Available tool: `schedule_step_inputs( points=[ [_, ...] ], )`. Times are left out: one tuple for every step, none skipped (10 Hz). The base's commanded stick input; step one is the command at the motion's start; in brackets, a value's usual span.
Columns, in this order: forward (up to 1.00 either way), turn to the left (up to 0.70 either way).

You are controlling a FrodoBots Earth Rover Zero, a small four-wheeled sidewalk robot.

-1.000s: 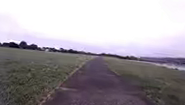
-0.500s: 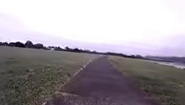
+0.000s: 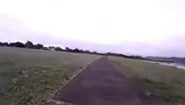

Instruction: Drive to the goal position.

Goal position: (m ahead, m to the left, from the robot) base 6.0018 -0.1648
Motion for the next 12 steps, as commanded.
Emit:
schedule_step_inputs(
  points=[
    [0.50,-0.23],
    [0.50,-0.11],
    [0.50,0.00],
    [0.50,0.00],
    [0.50,0.00],
    [0.50,0.00],
    [0.50,0.00],
    [0.50,0.00],
    [0.50,0.00],
    [0.50,0.00],
    [0.50,0.00],
    [0.50,0.00]
  ],
)
